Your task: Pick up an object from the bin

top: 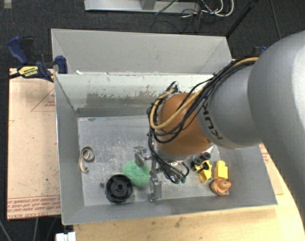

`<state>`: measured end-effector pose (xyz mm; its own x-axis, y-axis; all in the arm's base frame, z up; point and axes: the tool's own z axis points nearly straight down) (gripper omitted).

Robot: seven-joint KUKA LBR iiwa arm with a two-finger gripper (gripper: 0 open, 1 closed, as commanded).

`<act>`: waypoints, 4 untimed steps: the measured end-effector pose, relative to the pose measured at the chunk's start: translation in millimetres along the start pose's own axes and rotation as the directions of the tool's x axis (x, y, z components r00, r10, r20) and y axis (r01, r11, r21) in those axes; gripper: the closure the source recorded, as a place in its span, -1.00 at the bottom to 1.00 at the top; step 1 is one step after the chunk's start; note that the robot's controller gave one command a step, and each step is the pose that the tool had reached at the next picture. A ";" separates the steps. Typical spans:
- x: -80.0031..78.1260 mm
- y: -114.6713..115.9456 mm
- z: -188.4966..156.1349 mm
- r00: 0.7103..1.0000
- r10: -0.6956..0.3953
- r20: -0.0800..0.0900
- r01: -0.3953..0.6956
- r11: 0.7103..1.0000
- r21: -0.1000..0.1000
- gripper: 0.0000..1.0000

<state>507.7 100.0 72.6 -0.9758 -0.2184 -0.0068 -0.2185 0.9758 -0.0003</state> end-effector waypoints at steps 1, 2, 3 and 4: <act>1.5 24.0 0.7 0.995 0.102 -0.001 -0.102 0.995 0.000 -1.00; -3.6 37.9 1.0 1.000 -0.007 0.000 0.007 1.000 0.000 -1.00; -4.2 62.2 0.4 0.999 -0.037 0.005 0.037 0.999 0.000 -1.00; -7.0 83.0 0.5 0.996 0.093 0.004 -0.093 0.996 -0.001 -1.00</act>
Offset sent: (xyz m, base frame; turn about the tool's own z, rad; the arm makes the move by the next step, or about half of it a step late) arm -0.0044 0.0456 -0.0026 -0.1005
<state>496.4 182.5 72.1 -0.9918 -0.1272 -0.0109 -0.1272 0.9919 0.0009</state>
